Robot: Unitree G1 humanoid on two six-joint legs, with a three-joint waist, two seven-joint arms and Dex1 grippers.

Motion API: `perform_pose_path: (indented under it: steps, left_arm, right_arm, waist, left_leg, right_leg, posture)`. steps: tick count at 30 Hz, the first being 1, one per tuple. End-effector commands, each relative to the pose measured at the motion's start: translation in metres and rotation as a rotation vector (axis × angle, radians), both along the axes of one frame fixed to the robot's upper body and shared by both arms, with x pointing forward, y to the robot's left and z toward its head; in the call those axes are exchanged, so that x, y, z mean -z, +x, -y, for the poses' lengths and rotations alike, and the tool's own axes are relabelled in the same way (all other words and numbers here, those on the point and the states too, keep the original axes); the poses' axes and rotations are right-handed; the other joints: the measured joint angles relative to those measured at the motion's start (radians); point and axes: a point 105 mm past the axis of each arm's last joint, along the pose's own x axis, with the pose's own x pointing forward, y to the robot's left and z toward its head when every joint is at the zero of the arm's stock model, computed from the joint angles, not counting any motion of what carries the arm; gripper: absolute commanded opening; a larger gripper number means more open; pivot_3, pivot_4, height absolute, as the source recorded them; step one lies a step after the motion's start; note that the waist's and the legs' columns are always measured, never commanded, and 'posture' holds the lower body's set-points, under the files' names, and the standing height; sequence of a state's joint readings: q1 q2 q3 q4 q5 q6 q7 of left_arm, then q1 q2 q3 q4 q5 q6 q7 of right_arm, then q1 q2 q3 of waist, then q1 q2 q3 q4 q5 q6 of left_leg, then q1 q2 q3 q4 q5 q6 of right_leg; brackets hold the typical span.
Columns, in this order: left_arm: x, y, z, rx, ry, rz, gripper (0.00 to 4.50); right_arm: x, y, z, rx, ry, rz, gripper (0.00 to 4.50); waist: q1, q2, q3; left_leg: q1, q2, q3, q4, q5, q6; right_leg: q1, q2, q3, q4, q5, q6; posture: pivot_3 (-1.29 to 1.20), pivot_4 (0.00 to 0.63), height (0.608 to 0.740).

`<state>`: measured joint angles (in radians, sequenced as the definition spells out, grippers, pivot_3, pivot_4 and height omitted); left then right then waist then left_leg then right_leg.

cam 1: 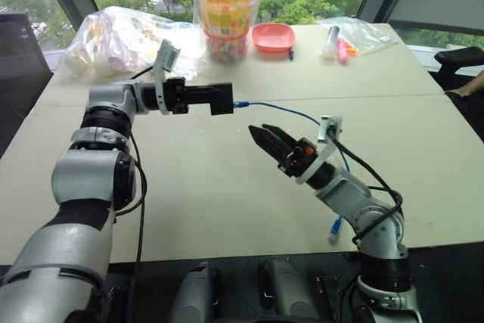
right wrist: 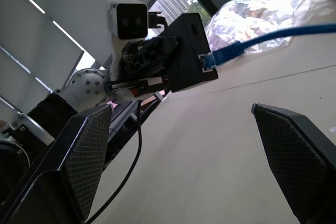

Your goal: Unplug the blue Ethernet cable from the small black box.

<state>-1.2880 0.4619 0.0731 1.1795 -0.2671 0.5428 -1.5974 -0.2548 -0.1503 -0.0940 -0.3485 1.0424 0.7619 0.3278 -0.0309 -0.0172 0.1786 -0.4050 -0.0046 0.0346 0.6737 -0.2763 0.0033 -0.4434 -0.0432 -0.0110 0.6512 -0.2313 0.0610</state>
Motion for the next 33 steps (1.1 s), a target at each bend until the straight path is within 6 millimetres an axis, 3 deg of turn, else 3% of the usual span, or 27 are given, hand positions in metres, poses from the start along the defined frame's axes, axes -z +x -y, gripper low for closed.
perform_pose_path:
  steps: [1, 4, 11, 33]
  left_arm:
    - [-0.032, -0.007, -0.002, 0.039, -0.095, 0.046, 0.5]
    - [-0.035, -0.013, -0.002, 0.07, -0.101, 0.012, 0.5]
    - [-0.021, -0.028, -0.003, 0.128, -0.04, -0.02, 0.5]
    - [-0.012, -0.031, -0.004, 0.141, -0.029, -0.033, 0.5]
  right_arm:
    - [-0.011, 0.0, -0.008, -0.021, 0.028, 0.023, 4.42]
    - [-0.011, 0.004, -0.013, -0.022, 0.042, 0.023, 4.42]
    - [-0.019, 0.014, -0.017, -0.004, 0.026, 0.084, 4.42]
    - [-0.025, 0.021, -0.02, -0.015, 0.003, 0.14, 4.42]
  waist:
    - [0.002, 0.0, 0.0]
    - [0.003, 0.0, 0.0]
    - [0.013, 0.0, 0.0]
    - [0.014, 0.0, 0.0]
  left_leg:
    - [-0.002, 0.0, -0.001, 0.003, -0.001, 0.002]
    - [-0.003, 0.0, -0.001, 0.008, -0.003, 0.006]
    - [-0.003, 0.0, -0.001, 0.009, -0.003, 0.006]
    - [-0.004, 0.0, -0.001, 0.009, -0.003, 0.006]
  right_leg:
    - [0.0, 0.001, 0.0, 0.001, 0.0, 0.0]
    - [0.0, 0.001, 0.0, 0.002, 0.0, 0.001]
    - [0.0, 0.001, 0.0, 0.002, 0.001, 0.002]
    - [0.0, 0.0, 0.0, 0.002, 0.001, 0.002]
  posture:
    - [0.0, 0.15, 0.74]
    - [0.0, 0.15, 0.74]
    - [0.0, 0.15, 0.74]
    - [0.0, 0.15, 0.74]
